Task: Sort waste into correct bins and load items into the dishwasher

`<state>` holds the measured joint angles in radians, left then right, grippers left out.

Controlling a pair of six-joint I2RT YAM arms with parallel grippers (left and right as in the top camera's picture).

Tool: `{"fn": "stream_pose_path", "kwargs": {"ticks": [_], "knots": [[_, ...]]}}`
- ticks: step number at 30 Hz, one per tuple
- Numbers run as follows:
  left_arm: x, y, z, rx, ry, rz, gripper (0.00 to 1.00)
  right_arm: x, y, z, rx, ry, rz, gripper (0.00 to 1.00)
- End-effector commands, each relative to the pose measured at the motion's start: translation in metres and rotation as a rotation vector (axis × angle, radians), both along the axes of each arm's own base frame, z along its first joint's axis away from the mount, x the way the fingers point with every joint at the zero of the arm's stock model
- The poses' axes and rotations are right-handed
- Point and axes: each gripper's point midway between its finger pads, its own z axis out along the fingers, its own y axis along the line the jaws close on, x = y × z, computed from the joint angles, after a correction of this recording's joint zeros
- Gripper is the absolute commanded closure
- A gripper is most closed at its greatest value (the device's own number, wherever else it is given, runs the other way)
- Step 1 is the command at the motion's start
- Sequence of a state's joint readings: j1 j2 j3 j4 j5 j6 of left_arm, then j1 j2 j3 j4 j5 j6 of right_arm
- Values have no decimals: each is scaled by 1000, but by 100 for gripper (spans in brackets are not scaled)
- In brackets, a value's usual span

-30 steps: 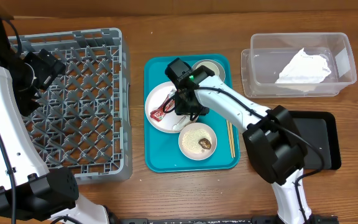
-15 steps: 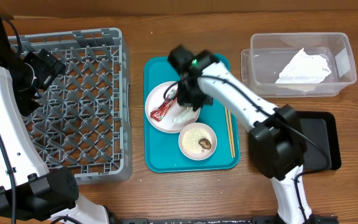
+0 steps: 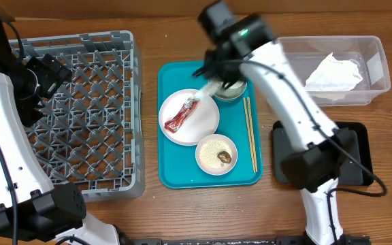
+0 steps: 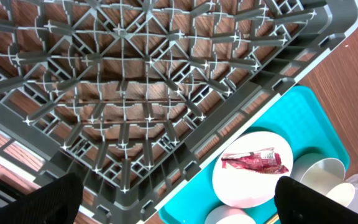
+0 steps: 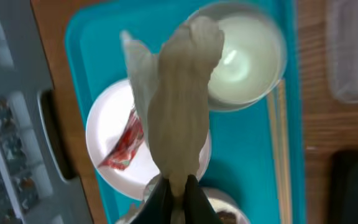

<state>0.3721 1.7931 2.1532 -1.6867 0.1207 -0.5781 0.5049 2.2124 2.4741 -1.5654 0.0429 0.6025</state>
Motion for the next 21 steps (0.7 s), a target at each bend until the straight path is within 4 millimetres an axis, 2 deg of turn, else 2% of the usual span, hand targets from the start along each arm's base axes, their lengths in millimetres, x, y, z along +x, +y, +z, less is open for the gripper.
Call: {"fn": "stream_pose_path", "kwargs": {"ticks": [1, 4, 5, 6, 8, 9, 10, 11, 12, 14, 15, 18, 21], "knots": [[-1, -2, 8, 4, -26, 7, 0, 48, -99, 65, -18, -215, -232, 96], [-1, -2, 8, 4, -27, 7, 0, 71, -158, 71, -21, -262, -363, 96], [-1, -2, 8, 4, -27, 7, 0, 82, -195, 68, -23, -273, -439, 96], [-1, -2, 8, 4, -27, 7, 0, 86, -214, 65, -28, -273, -477, 96], [-1, -2, 8, 4, -26, 7, 0, 90, -247, 54, -32, -256, -556, 96], [-1, -2, 8, 4, -27, 7, 0, 91, -255, 51, -28, -250, -568, 96], [-1, -2, 8, 4, -26, 7, 0, 93, -266, 42, -18, -229, -587, 91], [-1, -2, 8, 4, -27, 7, 0, 93, -269, 39, -11, -220, -593, 86], [-1, -2, 8, 4, -26, 7, 0, 95, -277, 25, -1, -186, -601, 60], [-1, -2, 8, 4, -27, 7, 0, 96, -278, 12, 3, -155, -560, 10], [-1, -2, 8, 4, -27, 7, 0, 97, -276, 8, 2, -144, -534, 1], [-1, -2, 8, 4, -26, 7, 0, 92, -269, 6, 18, -118, -490, 0], [-1, -2, 8, 4, -27, 7, 0, 82, -246, 30, 131, -125, -428, 0]]}}
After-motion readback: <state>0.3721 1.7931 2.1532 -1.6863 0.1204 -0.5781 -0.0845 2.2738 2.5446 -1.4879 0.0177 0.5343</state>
